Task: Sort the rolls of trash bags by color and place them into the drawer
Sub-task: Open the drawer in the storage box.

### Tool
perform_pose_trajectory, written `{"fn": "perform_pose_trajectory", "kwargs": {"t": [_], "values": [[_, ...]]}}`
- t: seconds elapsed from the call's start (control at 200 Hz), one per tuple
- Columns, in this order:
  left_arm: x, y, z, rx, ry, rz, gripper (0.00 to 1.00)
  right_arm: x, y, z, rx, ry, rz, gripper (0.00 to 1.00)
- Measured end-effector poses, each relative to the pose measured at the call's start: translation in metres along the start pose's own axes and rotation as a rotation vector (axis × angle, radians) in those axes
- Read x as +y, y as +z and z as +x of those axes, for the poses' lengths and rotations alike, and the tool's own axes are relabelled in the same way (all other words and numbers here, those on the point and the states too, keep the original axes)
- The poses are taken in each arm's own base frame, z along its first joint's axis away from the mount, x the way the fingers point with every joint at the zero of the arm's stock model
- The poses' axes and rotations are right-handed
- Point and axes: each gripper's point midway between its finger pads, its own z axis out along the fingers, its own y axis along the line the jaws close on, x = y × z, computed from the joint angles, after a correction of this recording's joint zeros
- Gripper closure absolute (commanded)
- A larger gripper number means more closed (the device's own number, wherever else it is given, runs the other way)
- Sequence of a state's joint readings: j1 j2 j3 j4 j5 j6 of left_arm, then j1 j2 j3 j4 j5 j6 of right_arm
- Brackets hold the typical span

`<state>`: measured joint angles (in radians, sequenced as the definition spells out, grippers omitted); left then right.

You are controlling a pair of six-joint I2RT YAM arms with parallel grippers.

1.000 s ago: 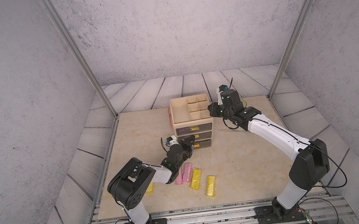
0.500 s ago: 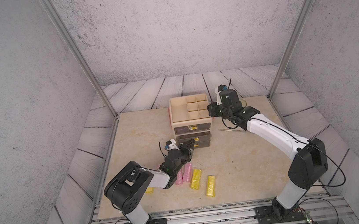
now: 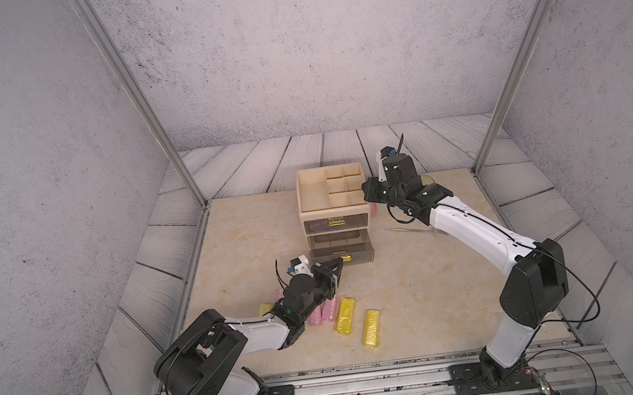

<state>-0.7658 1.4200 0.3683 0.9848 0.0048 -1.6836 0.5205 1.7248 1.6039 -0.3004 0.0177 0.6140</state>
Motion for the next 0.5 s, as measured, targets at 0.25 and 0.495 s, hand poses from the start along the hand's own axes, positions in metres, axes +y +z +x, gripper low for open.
{"fn": "perform_pose_trajectory", "kwargs": {"t": [0.25,0.495], "values": [[-0.002,-0.016,0.004,0.016,0.004,-0.031,0.82,0.001,0.003,-0.003,0.001,0.004,0.009,0.87],[0.008,-0.015,0.008,0.027,0.006,-0.060,0.83,0.001,0.005,-0.002,0.007,0.002,0.012,0.87]]}}
